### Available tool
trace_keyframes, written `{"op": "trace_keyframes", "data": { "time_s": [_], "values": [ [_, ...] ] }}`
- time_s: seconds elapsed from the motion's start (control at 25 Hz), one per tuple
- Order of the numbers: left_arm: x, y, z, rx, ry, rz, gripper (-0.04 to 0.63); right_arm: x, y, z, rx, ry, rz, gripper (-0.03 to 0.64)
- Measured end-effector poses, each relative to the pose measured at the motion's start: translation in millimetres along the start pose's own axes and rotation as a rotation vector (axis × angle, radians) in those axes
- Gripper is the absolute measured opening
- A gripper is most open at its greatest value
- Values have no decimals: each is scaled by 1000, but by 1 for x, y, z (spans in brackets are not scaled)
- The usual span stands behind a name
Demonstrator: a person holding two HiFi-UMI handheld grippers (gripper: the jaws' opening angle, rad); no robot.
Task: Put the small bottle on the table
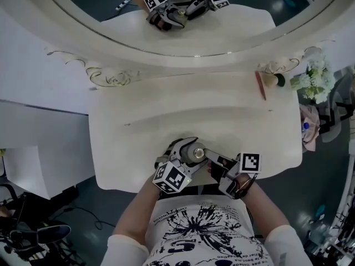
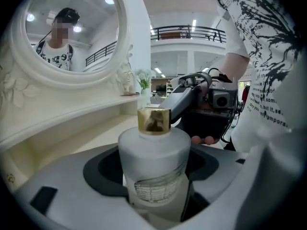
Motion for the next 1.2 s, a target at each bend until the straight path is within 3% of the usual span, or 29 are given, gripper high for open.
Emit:
{"op": "trace_keyframes", "data": {
  "time_s": [0.36, 0.52, 0.64, 0.72, 0.92, 1.04, 1.2],
  "values": [
    [2, 0, 3, 24, 32, 7, 351, -7, 7, 9, 27, 18, 96, 177],
    [12, 1, -3, 58, 0, -27, 353, -9, 7, 9, 40, 9, 117, 178],
    [24, 2, -15, 54, -39, -51, 351, -7, 13, 7, 47, -25, 98, 169],
    [36, 5, -25, 73, -77, -75, 351, -8, 26, 3, 81, -43, 32, 164],
    [69, 19, -57, 126, -222, -160, 348, -4, 73, -9, 265, -67, -64, 63],
    [87, 28, -73, 139, -288, -248, 206, 0, 97, -11, 486, -39, -54, 47],
    [104, 38, -89, 181, -364, -345, 85, -2, 129, -6, 740, -9, -51, 37]
  ]
}}
Point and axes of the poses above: the fingertips, and each gripper's own axes: x backward along the fingers, y to its left, z out of its underside, the point moved 9 cm from there along x, backward along the fingers, and after that the axes turned 10 degrees about -z, right-handed, at the moved point
